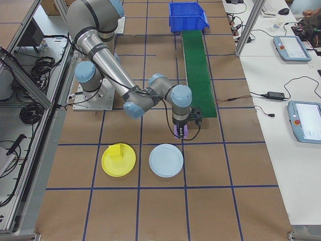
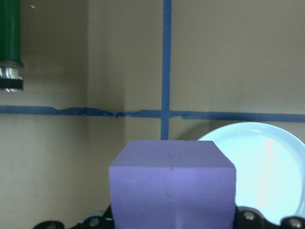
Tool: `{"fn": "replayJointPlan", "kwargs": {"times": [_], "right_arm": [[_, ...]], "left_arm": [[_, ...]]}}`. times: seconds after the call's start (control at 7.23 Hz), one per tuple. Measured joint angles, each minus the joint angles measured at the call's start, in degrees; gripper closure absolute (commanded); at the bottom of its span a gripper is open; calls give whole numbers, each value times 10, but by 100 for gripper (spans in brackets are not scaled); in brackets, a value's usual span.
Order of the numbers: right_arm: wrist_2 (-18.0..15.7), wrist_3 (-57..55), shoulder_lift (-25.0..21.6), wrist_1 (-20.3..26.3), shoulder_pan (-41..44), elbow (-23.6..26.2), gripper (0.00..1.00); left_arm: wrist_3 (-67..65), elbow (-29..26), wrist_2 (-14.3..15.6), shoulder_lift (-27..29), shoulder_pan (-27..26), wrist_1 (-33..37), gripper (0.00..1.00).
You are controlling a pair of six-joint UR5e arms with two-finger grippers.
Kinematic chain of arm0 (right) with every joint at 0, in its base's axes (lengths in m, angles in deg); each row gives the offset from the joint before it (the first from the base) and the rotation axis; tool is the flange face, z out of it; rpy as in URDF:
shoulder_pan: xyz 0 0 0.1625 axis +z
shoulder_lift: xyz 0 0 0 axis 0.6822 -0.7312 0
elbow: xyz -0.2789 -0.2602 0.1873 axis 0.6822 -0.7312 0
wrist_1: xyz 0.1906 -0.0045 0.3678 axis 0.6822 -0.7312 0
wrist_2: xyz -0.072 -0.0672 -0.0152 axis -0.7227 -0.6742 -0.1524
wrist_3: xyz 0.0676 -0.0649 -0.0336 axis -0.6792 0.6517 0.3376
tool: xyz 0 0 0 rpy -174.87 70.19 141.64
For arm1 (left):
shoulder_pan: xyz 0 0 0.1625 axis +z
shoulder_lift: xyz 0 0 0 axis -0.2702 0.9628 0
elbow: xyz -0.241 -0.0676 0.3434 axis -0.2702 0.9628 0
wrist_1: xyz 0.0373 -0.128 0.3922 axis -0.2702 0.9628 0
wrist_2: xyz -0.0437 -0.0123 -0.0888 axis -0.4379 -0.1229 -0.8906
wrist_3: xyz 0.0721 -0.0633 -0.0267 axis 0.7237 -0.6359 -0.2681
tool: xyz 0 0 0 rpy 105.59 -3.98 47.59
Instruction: Move block left to right into plate
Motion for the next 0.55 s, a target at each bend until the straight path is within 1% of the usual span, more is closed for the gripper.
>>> {"fn": "replayJointPlan", "kwargs": {"times": [0.14,0.28,0.41,0.55], "right_arm": [[-1,38,0,0,-31,11,69],[-3,57,1,-1,-53,21,57],[-3,65,4,-5,-66,26,33],[-2,67,10,-15,-71,28,0]], "left_arm": [[0,0,0,0,0,0,0],[0,0,0,0,0,0,0],[0,0,0,0,0,0,0],[0,0,0,0,0,0,0]]}}
